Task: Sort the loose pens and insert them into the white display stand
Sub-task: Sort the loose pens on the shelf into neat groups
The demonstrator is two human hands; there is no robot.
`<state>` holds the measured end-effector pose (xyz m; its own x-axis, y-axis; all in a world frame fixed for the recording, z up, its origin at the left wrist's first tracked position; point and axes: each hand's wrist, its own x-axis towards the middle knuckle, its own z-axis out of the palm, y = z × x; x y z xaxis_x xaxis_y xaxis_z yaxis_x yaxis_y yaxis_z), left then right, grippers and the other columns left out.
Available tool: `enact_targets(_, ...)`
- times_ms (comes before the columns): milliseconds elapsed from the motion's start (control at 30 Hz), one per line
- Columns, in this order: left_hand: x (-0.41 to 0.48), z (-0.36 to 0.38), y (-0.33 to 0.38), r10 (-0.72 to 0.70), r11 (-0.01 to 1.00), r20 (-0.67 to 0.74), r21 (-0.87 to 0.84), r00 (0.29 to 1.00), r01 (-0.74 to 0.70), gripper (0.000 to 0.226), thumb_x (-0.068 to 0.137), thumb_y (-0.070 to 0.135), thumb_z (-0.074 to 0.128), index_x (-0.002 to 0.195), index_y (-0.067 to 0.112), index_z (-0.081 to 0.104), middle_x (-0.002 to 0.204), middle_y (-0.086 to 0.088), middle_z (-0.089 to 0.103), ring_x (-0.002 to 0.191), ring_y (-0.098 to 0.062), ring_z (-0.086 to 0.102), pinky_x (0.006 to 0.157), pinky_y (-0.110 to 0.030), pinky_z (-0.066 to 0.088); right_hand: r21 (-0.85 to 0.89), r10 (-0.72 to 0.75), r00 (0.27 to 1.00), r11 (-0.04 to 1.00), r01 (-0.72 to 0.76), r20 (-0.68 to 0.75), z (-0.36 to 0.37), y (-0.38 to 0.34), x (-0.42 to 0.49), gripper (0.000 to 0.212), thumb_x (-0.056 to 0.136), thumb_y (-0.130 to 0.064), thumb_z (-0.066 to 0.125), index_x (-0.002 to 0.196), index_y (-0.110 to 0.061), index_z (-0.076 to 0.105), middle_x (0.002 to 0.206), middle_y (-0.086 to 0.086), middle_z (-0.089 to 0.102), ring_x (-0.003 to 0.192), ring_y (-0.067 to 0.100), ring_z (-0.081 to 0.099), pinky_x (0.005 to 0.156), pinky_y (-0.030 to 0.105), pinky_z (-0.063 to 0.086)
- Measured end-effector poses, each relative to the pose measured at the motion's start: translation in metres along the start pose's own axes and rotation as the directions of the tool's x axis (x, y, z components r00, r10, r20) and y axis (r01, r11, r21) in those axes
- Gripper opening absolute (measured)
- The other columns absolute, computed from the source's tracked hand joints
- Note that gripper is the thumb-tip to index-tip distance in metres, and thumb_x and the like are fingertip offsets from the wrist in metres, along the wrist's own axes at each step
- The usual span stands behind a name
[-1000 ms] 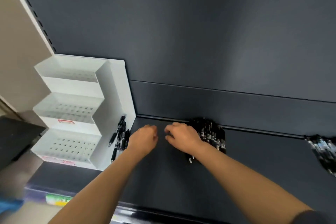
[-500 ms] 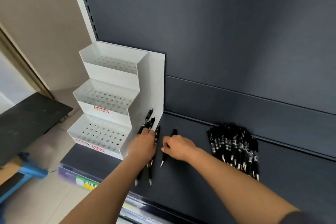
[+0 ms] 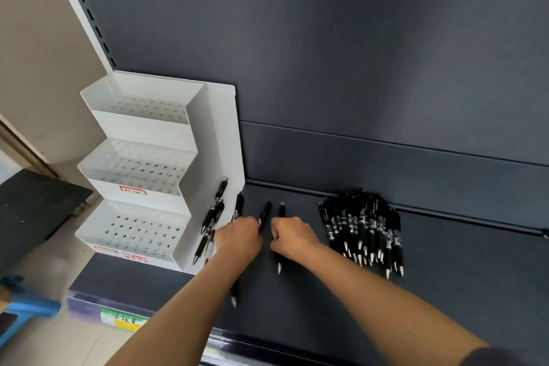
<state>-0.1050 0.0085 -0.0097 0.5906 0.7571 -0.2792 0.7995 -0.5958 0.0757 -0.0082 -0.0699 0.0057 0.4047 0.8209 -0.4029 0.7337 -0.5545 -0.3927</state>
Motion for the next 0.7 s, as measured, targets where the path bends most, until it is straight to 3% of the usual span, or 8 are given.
enact_targets(133, 0.009, 0.001, 0.028, 0.06, 0.987, 0.014, -0.148, 0.998, -0.057, 0.027, 0.085, 0.024, 0.046, 0.103, 0.008, 0.057, 0.11, -0.015, 0.062, 0.102, -0.036, 0.06, 0.073, -0.034, 0.043, -0.093, 0.052, 0.994, 0.994, -0.061, -0.096, -0.015, 0.029, -0.009, 0.018, 0.085, -0.01, 0.051, 0.102, -0.014, 0.054, 0.108, 0.014, 0.061, 0.101, 0.035, 0.059, 0.067, 0.031, 0.04)
enact_targets(300, 0.018, 0.001, 0.063, 0.118, 0.959, 0.043, -0.265, 0.992, -0.103, 0.024, 0.086, 0.027, 0.048, 0.096, 0.007, 0.057, 0.107, -0.015, 0.062, 0.099, -0.036, 0.06, 0.073, -0.034, 0.044, -0.167, 0.107, 0.979, 0.976, -0.137, -0.174, -0.034, 0.055, -0.012, 0.03, 0.086, -0.004, 0.047, 0.114, -0.012, 0.055, 0.115, 0.017, 0.061, 0.107, 0.038, 0.059, 0.076, 0.035, 0.046)
enact_targets(400, 0.022, 0.004, 0.076, 0.139, 0.947, 0.038, -0.297, 0.99, -0.122, 0.023, 0.088, 0.024, 0.048, 0.103, 0.008, 0.055, 0.11, -0.015, 0.06, 0.1, -0.035, 0.059, 0.072, -0.034, 0.042, -0.173, 0.09, 0.98, 0.978, -0.121, -0.179, -0.034, 0.064, -0.017, 0.028, 0.089, -0.007, 0.046, 0.115, -0.012, 0.055, 0.115, 0.016, 0.061, 0.106, 0.038, 0.059, 0.076, 0.036, 0.046)
enact_targets(567, 0.025, 0.009, 0.095, 0.184, 0.885, 0.002, -0.436, 0.983, -0.165, 0.035, 0.09, 0.03, 0.052, 0.115, 0.005, 0.05, 0.118, -0.016, 0.044, 0.104, -0.039, 0.055, 0.087, -0.043, 0.047, -0.145, 0.007, 0.978, 0.989, -0.038, -0.207, -0.034, 0.079, -0.029, 0.025, 0.092, -0.018, 0.047, 0.114, -0.011, 0.056, 0.112, 0.017, 0.061, 0.104, 0.037, 0.059, 0.081, 0.04, 0.049)
enact_targets(700, 0.029, 0.014, 0.109, 0.171, 0.885, -0.02, -0.435, 0.985, -0.163, 0.036, 0.09, 0.028, 0.051, 0.119, 0.006, 0.046, 0.12, -0.015, 0.041, 0.108, -0.039, 0.049, 0.087, -0.044, 0.045, -0.116, -0.051, 0.959, 0.993, 0.019, -0.277, -0.042, 0.089, -0.034, 0.021, 0.092, -0.019, 0.044, 0.107, -0.011, 0.058, 0.106, 0.014, 0.061, 0.097, 0.037, 0.06, 0.077, 0.04, 0.05)
